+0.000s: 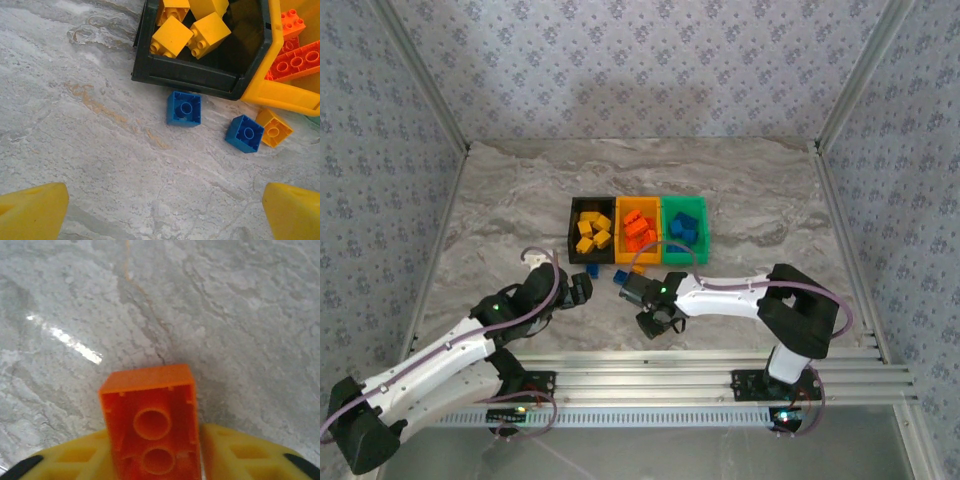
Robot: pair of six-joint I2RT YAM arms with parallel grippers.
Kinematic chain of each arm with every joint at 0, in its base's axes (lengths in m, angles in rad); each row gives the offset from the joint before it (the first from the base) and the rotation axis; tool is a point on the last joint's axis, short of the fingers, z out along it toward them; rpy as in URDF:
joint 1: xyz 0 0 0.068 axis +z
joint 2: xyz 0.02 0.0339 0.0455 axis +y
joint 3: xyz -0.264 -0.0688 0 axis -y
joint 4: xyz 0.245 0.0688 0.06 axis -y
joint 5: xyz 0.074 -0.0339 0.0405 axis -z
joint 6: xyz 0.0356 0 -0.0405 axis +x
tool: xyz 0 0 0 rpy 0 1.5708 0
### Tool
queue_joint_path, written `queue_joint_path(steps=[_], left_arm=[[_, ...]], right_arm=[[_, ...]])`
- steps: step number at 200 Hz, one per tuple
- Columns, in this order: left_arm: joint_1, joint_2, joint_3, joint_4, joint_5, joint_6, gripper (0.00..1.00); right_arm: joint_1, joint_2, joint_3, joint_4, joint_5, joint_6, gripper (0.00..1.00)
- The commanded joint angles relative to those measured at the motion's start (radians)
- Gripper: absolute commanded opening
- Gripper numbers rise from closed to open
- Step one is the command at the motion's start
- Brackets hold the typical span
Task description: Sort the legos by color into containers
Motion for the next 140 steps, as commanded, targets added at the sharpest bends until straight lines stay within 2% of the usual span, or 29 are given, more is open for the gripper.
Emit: queue_joint_path(steps=[1, 29, 65, 100, 140], left_arm=[[0.009, -0.011, 0.01, 0.004, 0.011, 0.002, 0.99], [0.009, -0.01, 0.014, 0.009, 0.016, 0.012, 0.99], [0.01, 0.016, 0.018, 0.04, 0.04, 0.026, 1.0], [0.009, 0.059, 0.047, 0.045, 0.044, 0.043, 0.99], [0.008, 0.092, 0.056, 0.052, 0.057, 0.057, 0.99]], right_arm=[[0.01, -0.022, -0.004, -0.029, 0.004, 0.033, 0.37], [-0.035, -0.133, 0.004, -0.003, 0.039, 0.04, 0.31], [-0.198, -0.202, 0.105, 0.057, 0.027, 0.004, 0.3], [-0.358, -0.077, 0.283, 0.128, -0.024, -0.012, 0.34], [-0.452, 0.126, 0.478, 0.144, -0.059, -0.026, 0.34]])
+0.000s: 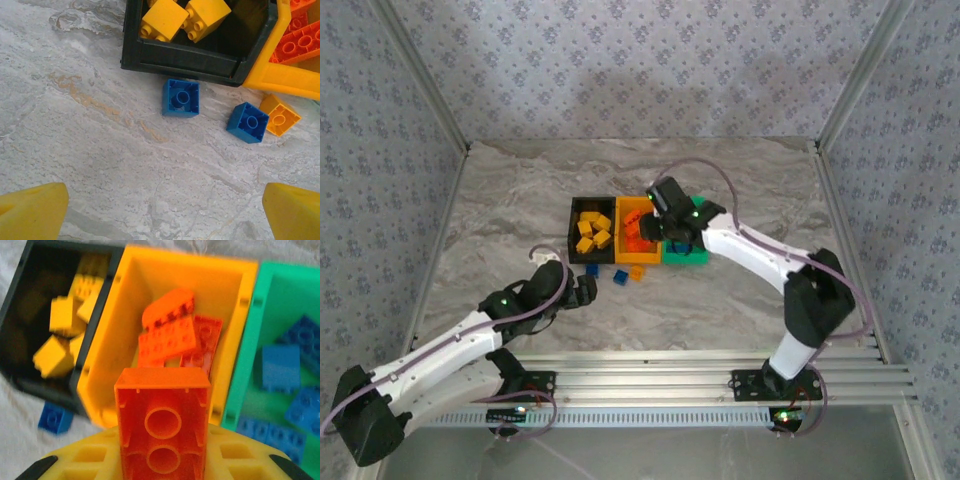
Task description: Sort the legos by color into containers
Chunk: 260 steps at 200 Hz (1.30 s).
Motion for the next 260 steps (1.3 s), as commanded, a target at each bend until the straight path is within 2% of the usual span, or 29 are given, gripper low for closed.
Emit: queue_joint_path(steps=[1, 46, 53, 80, 100, 136, 200, 244, 260], left_arm=[[0.002, 0.012, 0.049, 0.021, 0.013, 0.023, 1.0], [0.004, 0.046, 0.052, 0.025, 0.023, 0.03, 0.99], [0.004, 0.053, 0.055, 0.024, 0.022, 0.032, 0.99], [0.004, 0.091, 0.086, 0.019, 0.015, 0.053, 0.99], [0.004, 0.132, 0.111, 0.018, 0.015, 0.07, 0.99], [0.002, 0.22, 0.165, 0.044, 0.034, 0.102, 1.0], [-0.01, 0.432, 0.252, 0.107, 0.077, 0.221, 0.99], [-0.032, 0.542, 0.199, 0.323, 0.154, 0.299, 0.99], [-0.033, 0.583, 0.204, 0.355, 0.174, 0.315, 0.93]], right_arm=[[-0.037, 0.108, 0.096, 0.005, -0.041, -0.027, 0.34], [-0.066, 0.263, 0.242, -0.035, -0.057, -0.026, 0.37], [-0.068, 0.273, 0.254, -0.043, -0.056, -0.023, 0.41], [-0.071, 0.248, 0.248, -0.031, -0.049, -0.006, 0.67], [-0.073, 0.196, 0.229, -0.016, -0.034, -0.002, 0.76], [-0.07, 0.04, 0.124, 0.037, -0.019, 0.018, 0.78], [-0.048, -0.25, -0.233, 0.117, -0.013, 0.083, 0.79], [-0.049, -0.344, -0.378, 0.138, -0.008, 0.123, 0.8], [-0.051, -0.363, -0.398, 0.13, -0.001, 0.127, 0.8]])
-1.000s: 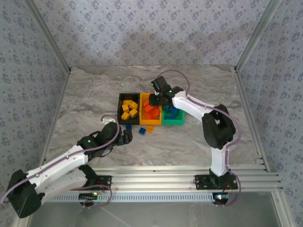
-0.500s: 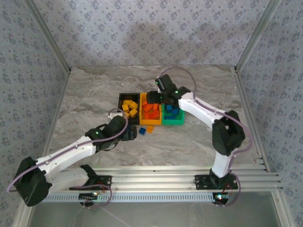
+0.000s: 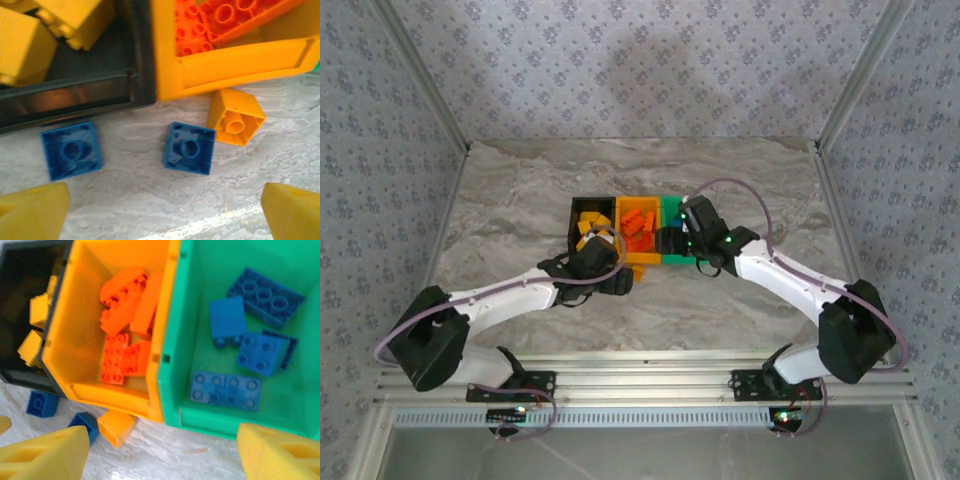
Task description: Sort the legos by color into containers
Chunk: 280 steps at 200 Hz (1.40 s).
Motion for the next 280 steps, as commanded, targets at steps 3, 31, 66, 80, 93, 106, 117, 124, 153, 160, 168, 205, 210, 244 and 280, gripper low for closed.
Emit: queue_joint_path(steps=[3, 31, 66, 80, 93, 106, 117, 124, 153, 160, 168, 205, 210, 244, 280], left_arm=[[-0.005, 0.05, -0.006, 0.119, 0.05, 0.062, 0.91], [-0.005, 0.104, -0.003, 0.173, 0.059, 0.09, 0.83], [-0.006, 0.176, 0.011, 0.172, 0.034, 0.109, 0.74], [-0.006, 0.196, 0.007, 0.172, 0.018, 0.108, 0.7], [-0.006, 0.206, 0.003, 0.179, 0.011, 0.112, 0.68], [-0.005, 0.215, 0.001, 0.19, 0.012, 0.115, 0.66], [-0.006, 0.222, 0.001, 0.2, 0.013, 0.118, 0.61], [-0.008, 0.228, 0.001, 0.206, 0.015, 0.121, 0.59], [-0.009, 0.25, 0.007, 0.21, 0.017, 0.129, 0.5], [-0.011, 0.251, 0.006, 0.211, 0.018, 0.129, 0.48], [-0.009, 0.251, 0.005, 0.211, 0.017, 0.127, 0.45], [-0.038, 0.172, -0.024, 0.175, 0.003, 0.104, 0.36], [-0.045, 0.151, -0.026, 0.162, 0.002, 0.098, 0.36], [-0.093, -0.012, -0.002, 0.058, 0.0, 0.057, 0.35], [-0.092, 0.004, 0.186, 0.014, 0.04, 0.092, 0.35]], right_arm=[[-0.001, -0.062, -0.026, 0.008, 0.025, 0.033, 0.8], [-0.004, -0.084, -0.04, 0.003, 0.033, 0.034, 0.8], [-0.012, -0.104, -0.045, -0.005, 0.039, 0.034, 0.8], [-0.014, -0.112, -0.047, -0.008, 0.042, 0.034, 0.8], [-0.016, -0.123, -0.05, -0.011, 0.046, 0.034, 0.8], [-0.018, -0.132, -0.05, -0.015, 0.051, 0.034, 0.8], [-0.021, -0.138, -0.05, -0.018, 0.054, 0.034, 0.8], [-0.023, -0.143, -0.05, -0.019, 0.056, 0.034, 0.8], [-0.032, -0.158, -0.053, -0.024, 0.059, 0.034, 0.8], [-0.034, -0.162, -0.055, -0.028, 0.061, 0.035, 0.8], [-0.035, -0.166, -0.058, -0.029, 0.06, 0.035, 0.8], [-0.045, -0.186, -0.073, -0.033, 0.065, 0.041, 0.8], [-0.046, -0.189, -0.076, -0.033, 0.065, 0.042, 0.8], [-0.058, -0.224, -0.11, -0.048, 0.073, 0.051, 0.8], [-0.078, -0.289, -0.175, -0.073, 0.09, 0.085, 0.8]])
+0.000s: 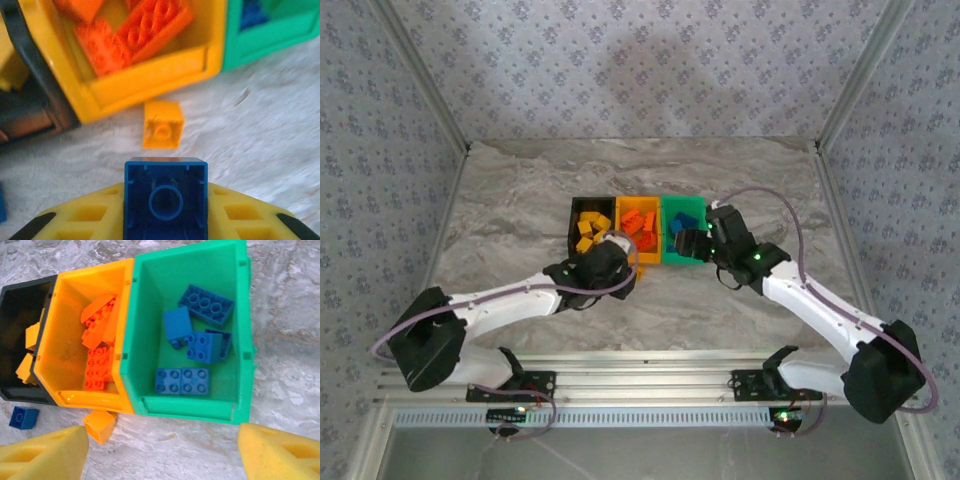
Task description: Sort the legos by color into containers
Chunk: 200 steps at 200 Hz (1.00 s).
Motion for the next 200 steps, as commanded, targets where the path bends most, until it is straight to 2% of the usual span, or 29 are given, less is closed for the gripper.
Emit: queue_joint_path(steps=[1, 55, 86, 98, 115, 132, 141, 169, 200], left_arm=[[0.0, 0.034, 0.147, -0.04, 0.031, 0.016, 0.35], [0.045, 0.404, 0.575, -0.05, 0.148, 0.065, 0.35], [0.06, 0.58, 0.779, -0.106, 0.186, 0.084, 0.38], [0.062, 0.63, 0.842, -0.128, 0.193, 0.087, 0.43], [0.071, 0.667, 0.897, -0.143, 0.201, 0.075, 0.61], [0.078, 0.658, 0.907, -0.132, 0.214, 0.056, 0.8], [0.079, 0.64, 0.902, -0.127, 0.213, 0.053, 0.85], [0.079, 0.528, 0.799, -0.086, 0.218, 0.037, 0.96], [0.078, 0.316, 0.532, -0.027, 0.199, -0.007, 0.99]], right_arm=[[-0.015, -0.051, -0.043, -0.052, 0.034, 0.034, 0.8], [-0.036, -0.149, -0.114, -0.111, 0.044, 0.068, 0.8], [-0.044, -0.19, -0.139, -0.134, 0.042, 0.072, 0.81], [-0.048, -0.2, -0.144, -0.138, 0.039, 0.074, 0.81], [-0.053, -0.204, -0.147, -0.136, 0.032, 0.072, 0.81], [-0.056, -0.203, -0.147, -0.129, 0.031, 0.074, 0.81], [-0.057, -0.199, -0.146, -0.127, 0.026, 0.073, 0.82], [-0.06, -0.184, -0.141, -0.106, 0.022, 0.069, 0.82], [-0.063, -0.15, -0.134, -0.079, -0.001, 0.053, 0.82]])
